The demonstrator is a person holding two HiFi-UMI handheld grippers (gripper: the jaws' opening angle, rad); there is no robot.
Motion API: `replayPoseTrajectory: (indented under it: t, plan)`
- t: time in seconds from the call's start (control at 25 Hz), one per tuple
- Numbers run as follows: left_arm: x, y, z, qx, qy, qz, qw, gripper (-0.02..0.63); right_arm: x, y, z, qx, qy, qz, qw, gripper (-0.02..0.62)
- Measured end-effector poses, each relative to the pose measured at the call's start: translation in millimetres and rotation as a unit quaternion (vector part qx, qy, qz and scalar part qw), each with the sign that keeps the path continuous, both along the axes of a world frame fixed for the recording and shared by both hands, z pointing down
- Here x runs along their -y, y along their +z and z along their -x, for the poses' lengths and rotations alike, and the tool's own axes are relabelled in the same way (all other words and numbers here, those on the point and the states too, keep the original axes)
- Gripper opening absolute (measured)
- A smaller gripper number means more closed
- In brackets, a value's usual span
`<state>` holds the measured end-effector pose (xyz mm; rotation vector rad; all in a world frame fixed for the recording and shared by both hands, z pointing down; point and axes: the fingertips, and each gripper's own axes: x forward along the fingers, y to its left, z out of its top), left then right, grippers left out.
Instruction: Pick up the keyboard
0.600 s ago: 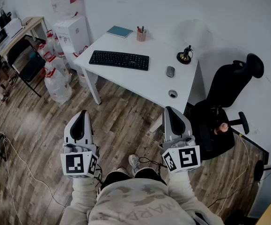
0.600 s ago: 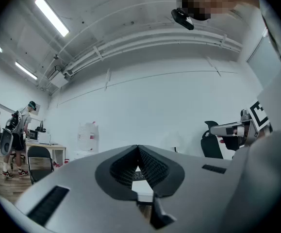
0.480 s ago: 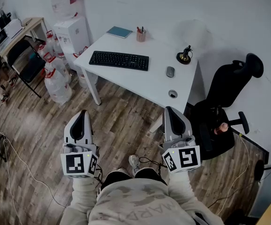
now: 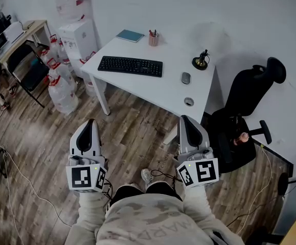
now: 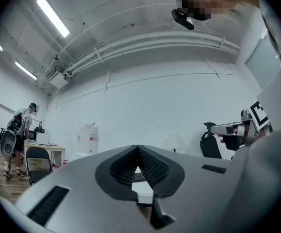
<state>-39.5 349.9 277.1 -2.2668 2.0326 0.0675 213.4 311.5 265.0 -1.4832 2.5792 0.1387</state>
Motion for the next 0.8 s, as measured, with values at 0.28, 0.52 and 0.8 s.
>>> replayPoseTrajectory:
  t: [0.28, 0.52, 0.8]
  plan:
    - [-2, 6, 7, 0.003, 0.007, -0.013, 0.9999, 0.006, -3, 10, 5, -0.005, 0.011, -0.006, 1.000, 0.009]
    - [17, 10, 13, -0.002, 0.004, -0.010, 0.9999, 0.006, 23, 15, 7, -0.015, 0.013, -0.008, 1.000, 0.009]
    - [69, 8, 26, -0.004, -0.008, -0.018, 0.9998, 0.006, 82, 13, 19, -0.010, 0.001, -0.016, 1.000, 0.011]
